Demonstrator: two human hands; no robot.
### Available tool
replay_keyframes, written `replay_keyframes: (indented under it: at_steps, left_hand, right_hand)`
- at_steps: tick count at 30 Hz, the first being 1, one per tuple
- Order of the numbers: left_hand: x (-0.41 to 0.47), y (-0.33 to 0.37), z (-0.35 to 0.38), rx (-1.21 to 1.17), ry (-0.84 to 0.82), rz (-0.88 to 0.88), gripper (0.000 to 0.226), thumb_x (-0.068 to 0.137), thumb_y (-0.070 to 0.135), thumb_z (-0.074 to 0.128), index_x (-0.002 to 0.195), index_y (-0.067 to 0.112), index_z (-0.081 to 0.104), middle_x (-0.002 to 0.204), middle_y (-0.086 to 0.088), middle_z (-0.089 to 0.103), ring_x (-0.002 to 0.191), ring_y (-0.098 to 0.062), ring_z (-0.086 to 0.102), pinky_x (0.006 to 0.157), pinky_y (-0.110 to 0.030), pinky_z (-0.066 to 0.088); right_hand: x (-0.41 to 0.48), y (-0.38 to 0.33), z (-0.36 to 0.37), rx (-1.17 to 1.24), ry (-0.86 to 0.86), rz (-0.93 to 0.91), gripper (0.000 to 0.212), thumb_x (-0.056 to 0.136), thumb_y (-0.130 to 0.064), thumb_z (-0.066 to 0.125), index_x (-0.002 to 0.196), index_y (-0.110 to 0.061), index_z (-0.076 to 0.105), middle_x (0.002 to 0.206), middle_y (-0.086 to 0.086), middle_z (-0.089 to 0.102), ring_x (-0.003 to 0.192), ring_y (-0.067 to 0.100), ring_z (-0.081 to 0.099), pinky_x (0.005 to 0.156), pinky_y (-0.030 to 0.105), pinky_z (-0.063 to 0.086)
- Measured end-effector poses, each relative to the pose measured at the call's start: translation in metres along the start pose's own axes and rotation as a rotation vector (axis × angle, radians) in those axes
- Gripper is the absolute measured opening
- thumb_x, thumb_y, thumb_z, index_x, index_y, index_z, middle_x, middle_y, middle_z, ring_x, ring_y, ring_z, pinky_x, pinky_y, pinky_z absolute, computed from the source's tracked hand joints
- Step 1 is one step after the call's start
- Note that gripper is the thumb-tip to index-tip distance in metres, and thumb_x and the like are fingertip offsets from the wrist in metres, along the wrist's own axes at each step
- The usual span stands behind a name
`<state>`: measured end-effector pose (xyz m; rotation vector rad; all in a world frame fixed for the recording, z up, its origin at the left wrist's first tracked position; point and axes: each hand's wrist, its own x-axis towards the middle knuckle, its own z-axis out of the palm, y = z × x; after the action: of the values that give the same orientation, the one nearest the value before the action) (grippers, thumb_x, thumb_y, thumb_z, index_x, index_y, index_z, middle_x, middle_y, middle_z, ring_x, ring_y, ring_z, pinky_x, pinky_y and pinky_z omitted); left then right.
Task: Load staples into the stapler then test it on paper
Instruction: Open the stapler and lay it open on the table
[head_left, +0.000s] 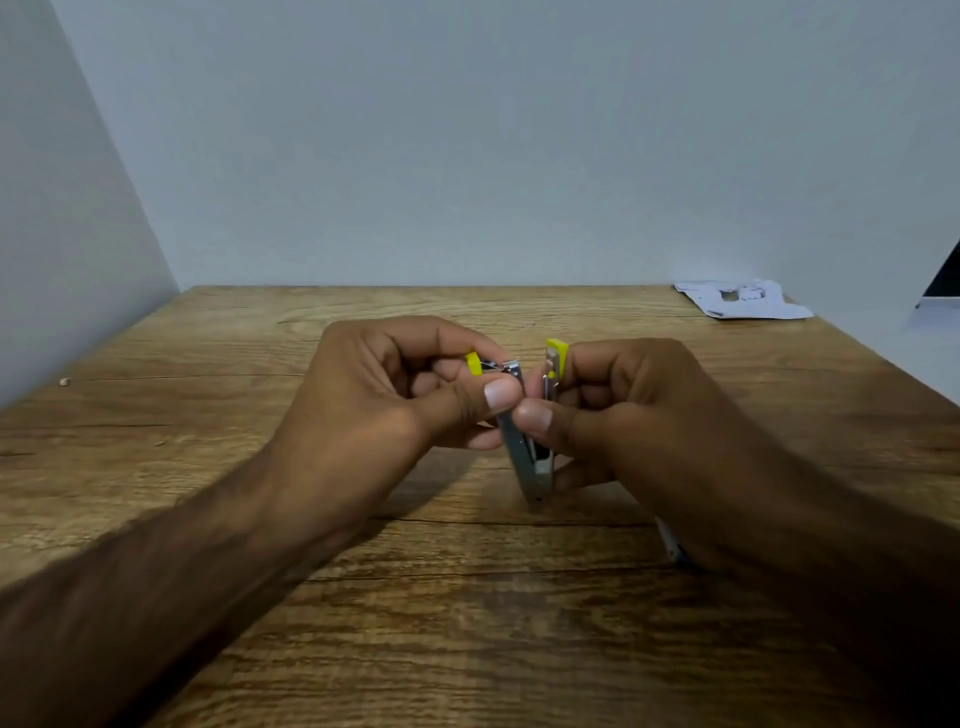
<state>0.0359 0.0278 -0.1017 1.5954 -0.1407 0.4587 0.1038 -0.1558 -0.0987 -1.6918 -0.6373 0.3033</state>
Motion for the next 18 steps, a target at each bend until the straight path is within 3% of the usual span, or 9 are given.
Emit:
replay_keyframes:
  at_steps: [4,8,12,16,18]
  left_hand:
    - [-0.002,0.003,0.002,0.002,0.011,0.011,0.018,0.067,0.018,0.085,0.084,0.011,0.082,0.063,-0.002,0.069,0.062,-0.018,0.072,0.063,-0.034,0.064]
    - [0.0,0.006,-0.009,-0.065,0.07,0.009,0.025,0.063,0.021,0.086,0.084,0.01,0.082,0.077,-0.021,0.061,0.069,-0.025,0.069,0.064,-0.032,0.063]
    - [0.006,0.009,-0.02,-0.025,-0.07,0.025,0.02,0.07,0.013,0.09,0.087,0.012,0.08,0.078,-0.013,0.07,0.071,-0.021,0.074,0.067,-0.033,0.063]
    - [0.013,0.012,-0.045,0.085,-0.2,-0.028,0.019,0.07,0.005,0.088,0.085,0.01,0.077,0.08,-0.011,0.074,0.074,-0.023,0.076,0.072,-0.032,0.063]
    - [0.015,0.015,-0.058,0.197,-0.291,-0.039,0.021,0.07,-0.001,0.088,0.084,0.011,0.077,0.076,-0.007,0.074,0.069,-0.022,0.074,0.069,-0.028,0.062]
  right_hand:
    - [-0.004,-0.004,0.005,0.056,-0.013,0.026,0.012,0.094,-0.01,0.071,0.103,-0.005,0.077,0.083,0.006,0.084,0.074,0.008,0.08,0.052,0.021,0.058]
    - [0.002,-0.008,-0.011,0.142,0.073,0.058,0.012,0.091,-0.018,0.072,0.092,-0.008,0.079,0.083,0.007,0.083,0.073,0.015,0.08,0.058,0.029,0.063]
    - [0.002,-0.008,-0.016,0.247,-0.095,0.081,0.038,0.07,-0.027,0.081,0.102,-0.006,0.077,0.095,0.014,0.083,0.087,0.025,0.081,0.07,0.035,0.065]
    - [0.007,-0.01,-0.034,0.201,-0.172,0.08,0.028,0.055,-0.021,0.093,0.08,-0.016,0.079,0.087,0.013,0.081,0.083,0.023,0.08,0.078,0.037,0.066]
    - [0.008,-0.009,-0.042,0.096,-0.186,0.07,0.029,0.052,-0.022,0.093,0.078,-0.016,0.081,0.084,0.013,0.081,0.079,0.02,0.078,0.078,0.034,0.066]
